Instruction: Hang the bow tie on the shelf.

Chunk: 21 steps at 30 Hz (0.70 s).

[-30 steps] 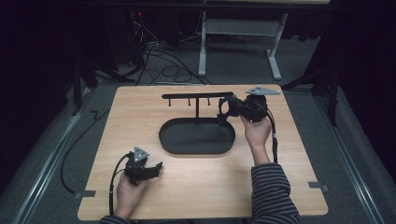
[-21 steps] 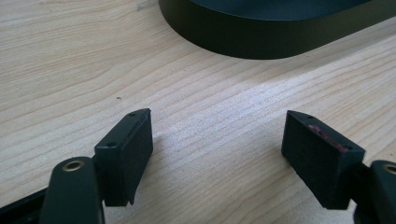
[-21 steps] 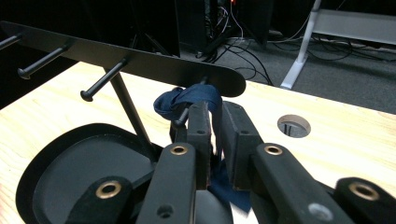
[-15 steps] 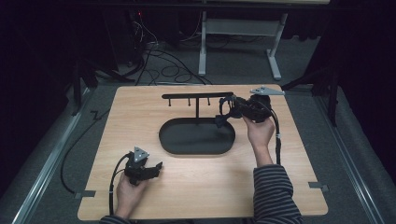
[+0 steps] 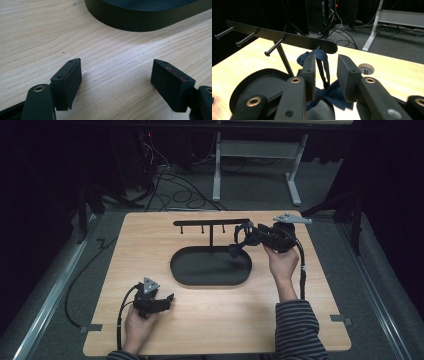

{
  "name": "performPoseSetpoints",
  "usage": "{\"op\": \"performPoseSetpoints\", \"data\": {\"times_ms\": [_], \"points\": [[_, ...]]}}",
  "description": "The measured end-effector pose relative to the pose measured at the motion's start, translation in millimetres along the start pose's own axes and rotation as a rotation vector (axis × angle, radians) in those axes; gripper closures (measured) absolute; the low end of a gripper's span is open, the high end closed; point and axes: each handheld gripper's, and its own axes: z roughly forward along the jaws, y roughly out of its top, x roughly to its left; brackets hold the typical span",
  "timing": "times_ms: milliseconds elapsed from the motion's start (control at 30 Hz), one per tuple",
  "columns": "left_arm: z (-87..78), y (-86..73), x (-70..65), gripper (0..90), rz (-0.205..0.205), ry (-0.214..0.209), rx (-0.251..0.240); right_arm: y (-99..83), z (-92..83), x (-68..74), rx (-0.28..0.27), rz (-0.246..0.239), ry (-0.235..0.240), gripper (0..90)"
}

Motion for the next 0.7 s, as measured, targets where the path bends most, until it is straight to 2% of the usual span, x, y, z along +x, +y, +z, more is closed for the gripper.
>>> {"op": "performPoseSetpoints", "data": {"times_ms": [300,700], "points": [[0.2,-0.1,-0.1,25.4,-0.001,0.000,-0.002,-2.5,-15.8,-3.7,-0.021,0.013,-0.007,66.7],[0.0,0.0,0.0,25.4,0.000,0.000,0.000,-7.7,-28.5,-6.9,-0.024,0.022,-0.010,64.2]]}}
